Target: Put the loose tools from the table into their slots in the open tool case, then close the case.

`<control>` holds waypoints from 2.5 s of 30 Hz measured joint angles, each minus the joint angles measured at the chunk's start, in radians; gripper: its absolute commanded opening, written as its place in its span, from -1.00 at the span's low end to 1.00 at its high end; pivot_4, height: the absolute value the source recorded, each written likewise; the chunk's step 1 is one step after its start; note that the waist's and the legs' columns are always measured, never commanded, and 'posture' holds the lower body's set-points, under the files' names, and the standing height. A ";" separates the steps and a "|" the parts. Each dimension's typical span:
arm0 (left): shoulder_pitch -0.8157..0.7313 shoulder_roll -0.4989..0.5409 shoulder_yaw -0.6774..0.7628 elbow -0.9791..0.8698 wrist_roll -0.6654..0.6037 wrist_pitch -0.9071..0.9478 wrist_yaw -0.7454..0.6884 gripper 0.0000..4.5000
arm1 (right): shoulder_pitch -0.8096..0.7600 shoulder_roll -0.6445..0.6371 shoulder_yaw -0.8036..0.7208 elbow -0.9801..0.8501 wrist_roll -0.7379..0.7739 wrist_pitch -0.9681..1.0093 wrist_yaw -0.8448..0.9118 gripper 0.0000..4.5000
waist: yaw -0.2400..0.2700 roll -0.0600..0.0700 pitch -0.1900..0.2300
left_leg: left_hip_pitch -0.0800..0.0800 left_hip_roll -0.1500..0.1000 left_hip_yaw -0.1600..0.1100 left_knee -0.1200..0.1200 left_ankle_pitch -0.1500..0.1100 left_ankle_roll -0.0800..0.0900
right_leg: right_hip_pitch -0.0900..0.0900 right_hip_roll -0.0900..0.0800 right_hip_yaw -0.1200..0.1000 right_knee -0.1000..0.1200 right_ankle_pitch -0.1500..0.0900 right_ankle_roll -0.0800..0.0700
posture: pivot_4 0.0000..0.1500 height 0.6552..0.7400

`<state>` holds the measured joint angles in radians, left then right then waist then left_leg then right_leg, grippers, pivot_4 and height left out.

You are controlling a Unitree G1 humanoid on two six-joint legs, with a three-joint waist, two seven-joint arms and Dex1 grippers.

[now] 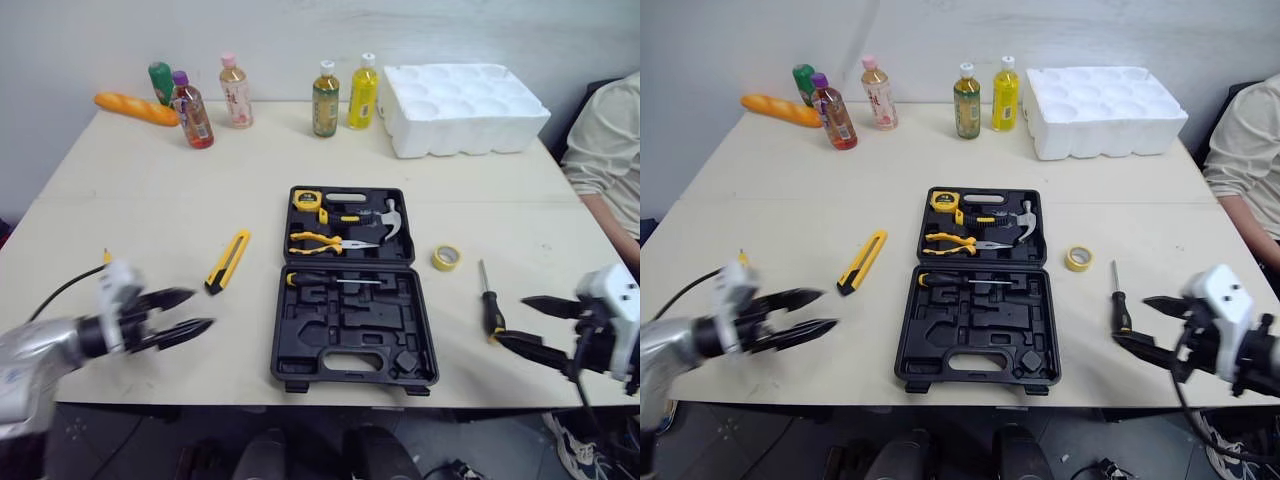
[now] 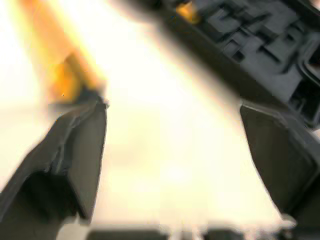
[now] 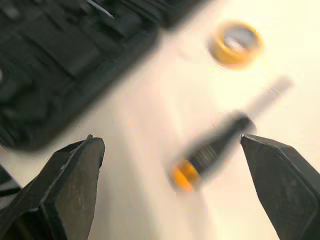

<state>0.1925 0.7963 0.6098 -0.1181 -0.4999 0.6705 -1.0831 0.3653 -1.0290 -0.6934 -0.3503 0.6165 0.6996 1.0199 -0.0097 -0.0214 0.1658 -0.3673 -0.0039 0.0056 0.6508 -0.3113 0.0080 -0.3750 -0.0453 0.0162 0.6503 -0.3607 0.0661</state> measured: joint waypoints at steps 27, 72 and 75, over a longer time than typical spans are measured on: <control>0.015 0.056 0.128 0.058 -0.063 -0.057 0.169 0.98 | -0.051 0.028 -0.063 0.184 -0.116 -0.104 0.104 1.00 | 0.006 0.008 0.005 | -0.003 0.000 0.005 -0.015 0.005 -0.004 | 0.000 -0.012 -0.012 -0.008 -0.002 -0.003 | 1.00 1.00; -0.927 -0.227 -0.786 -0.027 -0.122 -0.106 -0.183 1.00 | -0.462 0.675 0.214 -0.327 -0.186 0.722 -0.970 -0.55 | -0.018 0.008 0.006 | -0.004 0.003 0.002 -0.013 0.015 -0.012 | -0.002 -0.002 -0.010 0.000 -0.001 -0.001 | 1.00 1.00; -0.927 -0.227 -0.786 -0.027 -0.122 -0.106 -0.184 1.00 | -0.464 0.685 0.210 -0.334 -0.194 0.737 -0.971 -0.54 | -0.018 0.008 0.006 | -0.004 0.003 0.002 -0.013 0.015 -0.013 | -0.002 -0.002 -0.010 -0.001 -0.001 -0.001 | 1.00 1.00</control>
<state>-0.7344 0.5696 -0.1758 -0.1455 -0.6216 0.5646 -1.2666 -0.0989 -0.3437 -0.4838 -0.6839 0.4227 1.4361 0.0485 -0.0277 -0.0135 0.1715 -0.3714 -0.0006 0.0080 0.6377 -0.2966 -0.0046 -0.3772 -0.0469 0.0062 0.6497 -0.3617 0.0646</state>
